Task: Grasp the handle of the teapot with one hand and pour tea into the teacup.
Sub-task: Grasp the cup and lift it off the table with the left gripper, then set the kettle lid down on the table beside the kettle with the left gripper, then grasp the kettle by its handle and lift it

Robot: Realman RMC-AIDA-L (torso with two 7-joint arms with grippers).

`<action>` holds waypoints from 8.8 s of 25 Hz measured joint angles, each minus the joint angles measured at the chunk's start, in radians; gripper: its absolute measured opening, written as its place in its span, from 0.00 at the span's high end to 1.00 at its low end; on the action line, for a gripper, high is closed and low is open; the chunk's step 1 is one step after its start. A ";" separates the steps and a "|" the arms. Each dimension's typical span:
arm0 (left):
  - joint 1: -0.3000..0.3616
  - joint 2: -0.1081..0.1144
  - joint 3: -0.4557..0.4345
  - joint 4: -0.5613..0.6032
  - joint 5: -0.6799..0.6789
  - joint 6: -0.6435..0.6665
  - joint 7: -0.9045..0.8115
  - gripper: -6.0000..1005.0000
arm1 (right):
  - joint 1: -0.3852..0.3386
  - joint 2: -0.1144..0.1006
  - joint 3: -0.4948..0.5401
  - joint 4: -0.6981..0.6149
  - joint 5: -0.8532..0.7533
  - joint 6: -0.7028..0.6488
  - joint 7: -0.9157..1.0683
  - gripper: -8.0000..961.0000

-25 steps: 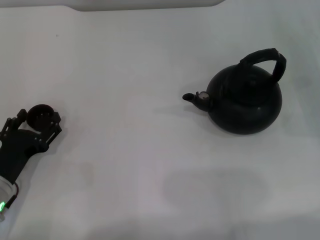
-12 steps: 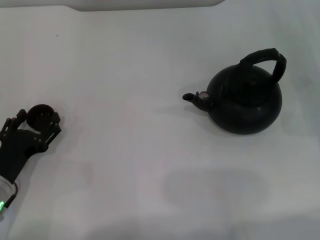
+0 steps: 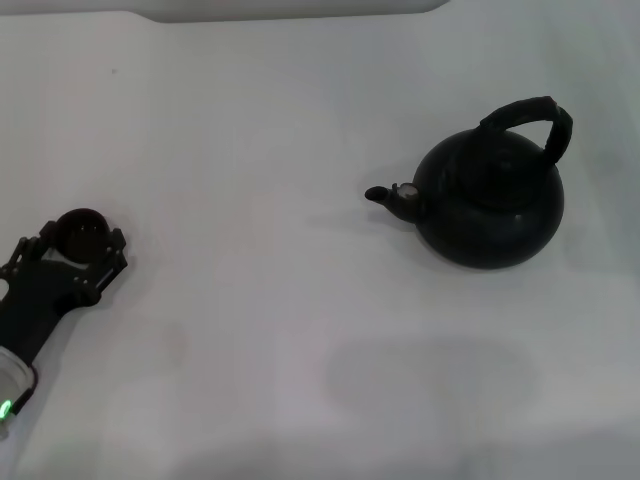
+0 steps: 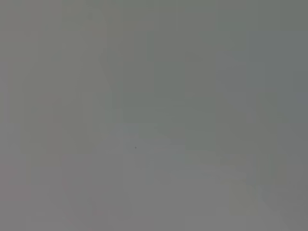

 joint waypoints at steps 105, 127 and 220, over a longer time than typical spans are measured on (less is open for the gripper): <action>-0.170 -0.002 -0.006 -0.031 0.398 0.027 -0.018 0.12 | 0.009 0.005 -0.004 0.001 0.000 0.006 0.026 0.34; -0.028 0.002 -0.011 0.041 0.185 -0.395 -0.013 0.12 | 0.007 0.005 -0.012 0.008 -0.007 0.007 0.026 0.36; 0.021 0.002 -0.009 0.073 -0.459 -0.428 -0.049 0.12 | -0.061 0.003 -0.614 -0.116 -0.036 0.065 -0.051 0.81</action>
